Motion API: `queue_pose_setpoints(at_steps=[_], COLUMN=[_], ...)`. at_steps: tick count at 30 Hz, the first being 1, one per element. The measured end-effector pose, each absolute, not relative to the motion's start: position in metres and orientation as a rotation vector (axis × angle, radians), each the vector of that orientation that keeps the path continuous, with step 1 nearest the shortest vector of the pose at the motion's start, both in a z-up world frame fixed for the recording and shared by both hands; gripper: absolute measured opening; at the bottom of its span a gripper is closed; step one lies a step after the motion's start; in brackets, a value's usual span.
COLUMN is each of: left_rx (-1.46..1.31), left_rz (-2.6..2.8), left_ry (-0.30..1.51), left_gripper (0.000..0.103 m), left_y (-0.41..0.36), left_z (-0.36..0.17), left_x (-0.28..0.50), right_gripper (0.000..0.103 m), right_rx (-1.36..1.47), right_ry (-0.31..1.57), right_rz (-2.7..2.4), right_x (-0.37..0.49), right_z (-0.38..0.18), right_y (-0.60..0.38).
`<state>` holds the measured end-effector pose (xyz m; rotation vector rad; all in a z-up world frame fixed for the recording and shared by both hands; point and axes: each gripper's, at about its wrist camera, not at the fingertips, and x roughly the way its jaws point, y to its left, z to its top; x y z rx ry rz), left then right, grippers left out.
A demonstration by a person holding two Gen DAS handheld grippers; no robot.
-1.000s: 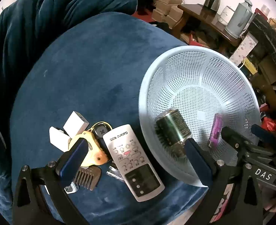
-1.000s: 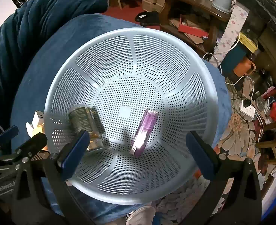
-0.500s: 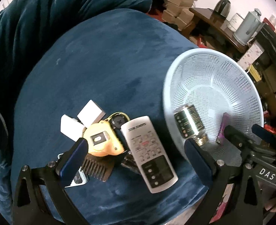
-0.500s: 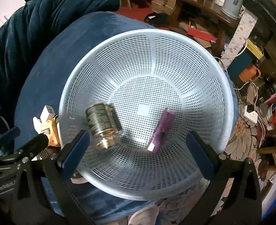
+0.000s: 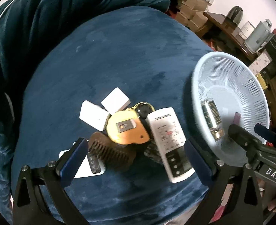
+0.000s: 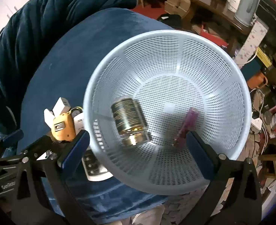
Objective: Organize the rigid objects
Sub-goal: 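Withdraw both open grippers from the basket back toward the remaining items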
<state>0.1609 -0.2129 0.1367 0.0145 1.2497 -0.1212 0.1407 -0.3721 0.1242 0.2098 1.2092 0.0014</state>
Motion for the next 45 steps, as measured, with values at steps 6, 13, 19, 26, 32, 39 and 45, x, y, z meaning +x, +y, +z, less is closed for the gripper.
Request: queue_pose_setpoints(at_steps=[6, 13, 19, 26, 32, 39, 45], left_rx=[-0.001, -0.007, -0.032, -0.069, -0.094, -0.085, -0.114], left_rz=[-0.113, -0.106, -0.087, -0.059, -0.038, -0.018, -0.001], left_ry=[1.247, 1.250, 1.253, 1.264, 1.283, 1.302, 1.343], left_gripper=[0.102, 0.102, 0.102, 0.102, 0.102, 0.102, 0.102], left_y=[-0.199, -0.185, -0.164, -0.140, -0.121, -0.098, -0.076], left_z=[0.139, 0.138, 0.137, 0.132, 0.126, 0.116, 0.103], left_x=[0.158, 0.154, 0.152, 0.150, 0.149, 0.147, 0.143], right_gripper=[0.103, 0.103, 0.103, 0.103, 0.103, 0.103, 0.103], right_rx=[0.181, 0.169, 0.144, 0.109, 0.085, 0.027, -0.012], right_ry=[1.220, 1.230, 1.224, 1.223, 1.221, 1.220, 1.227], right_rz=[0.014, 0.007, 0.024, 0.044, 0.062, 0.109, 0.142], right_x=[0.139, 0.142, 0.143, 0.146, 0.148, 0.148, 0.149], right_z=[0.124, 0.124, 0.126, 0.128, 0.128, 0.127, 0.123], right_y=[-0.359, -0.352, -0.338, -0.322, -0.307, -0.283, -0.264])
